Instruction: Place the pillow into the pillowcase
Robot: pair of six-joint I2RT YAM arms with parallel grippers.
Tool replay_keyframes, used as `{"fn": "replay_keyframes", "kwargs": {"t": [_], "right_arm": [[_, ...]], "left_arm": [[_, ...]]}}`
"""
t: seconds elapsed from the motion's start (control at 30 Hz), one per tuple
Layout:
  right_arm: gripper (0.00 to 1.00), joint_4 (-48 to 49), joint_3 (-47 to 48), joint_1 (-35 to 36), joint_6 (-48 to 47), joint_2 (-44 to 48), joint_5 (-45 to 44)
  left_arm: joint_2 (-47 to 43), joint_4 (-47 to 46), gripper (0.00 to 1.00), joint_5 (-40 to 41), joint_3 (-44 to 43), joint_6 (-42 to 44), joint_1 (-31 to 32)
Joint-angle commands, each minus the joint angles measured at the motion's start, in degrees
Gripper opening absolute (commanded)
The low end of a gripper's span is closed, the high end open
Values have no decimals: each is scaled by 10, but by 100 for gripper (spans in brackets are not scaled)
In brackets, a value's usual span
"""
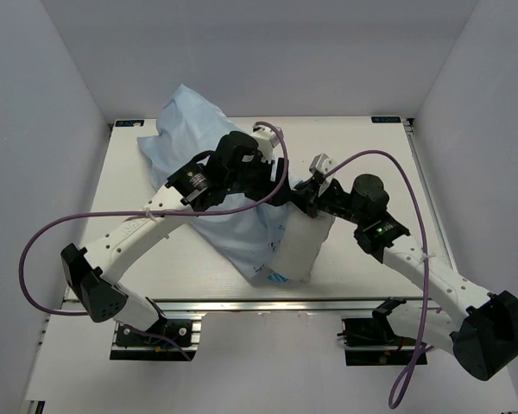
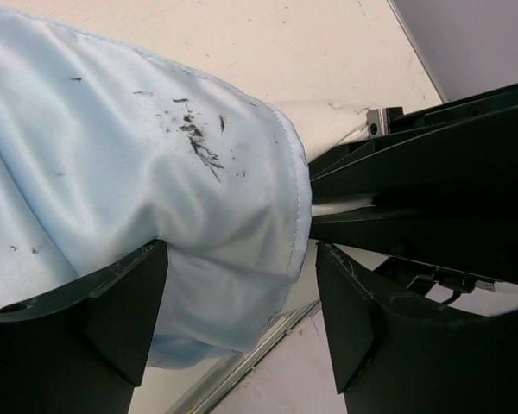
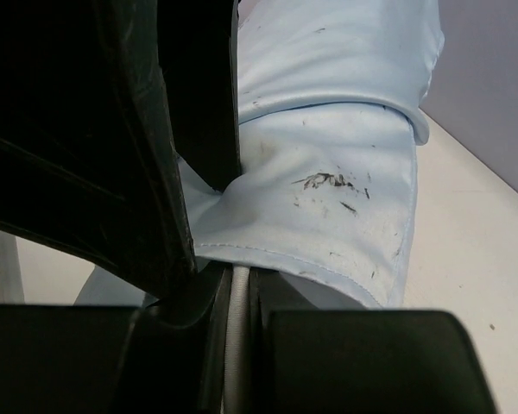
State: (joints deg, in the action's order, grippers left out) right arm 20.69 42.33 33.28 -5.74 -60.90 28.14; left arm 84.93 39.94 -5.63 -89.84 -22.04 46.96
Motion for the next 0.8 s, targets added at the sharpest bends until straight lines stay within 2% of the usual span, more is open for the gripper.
{"fn": "replay_keyframes", "kwargs": {"t": [0.0, 0.23, 0.37, 0.4, 0.43, 0.5, 0.63, 0.73, 0.77], "right_arm": [[0, 5, 9, 28, -15, 12, 40], [0, 11, 4, 43, -9, 9, 33], [0, 16, 17, 45, -3, -6, 35], [0, 17, 22, 47, 2, -8, 36], [0, 19, 24, 49, 5, -9, 36], [0, 19, 29, 50, 6, -12, 37], [0, 20, 38, 52, 13, -14, 36], [0, 22, 37, 52, 20, -12, 36], [0, 21, 36, 52, 20, -10, 37]], "left_arm": [[-20, -21, 80, 45, -29, -8, 1], [-23, 0, 80, -8, -4, 4, 1], [-34, -17, 76, 10, 21, -11, 1], [-31, -18, 73, 18, 23, -15, 1], [-29, -15, 64, 25, 24, -16, 1], [-24, -14, 55, 42, 27, -19, 1], [-28, -17, 48, 88, 48, -21, 1], [-38, -34, 38, 120, 73, -20, 1], [-43, -37, 30, 126, 76, -23, 1]]}}
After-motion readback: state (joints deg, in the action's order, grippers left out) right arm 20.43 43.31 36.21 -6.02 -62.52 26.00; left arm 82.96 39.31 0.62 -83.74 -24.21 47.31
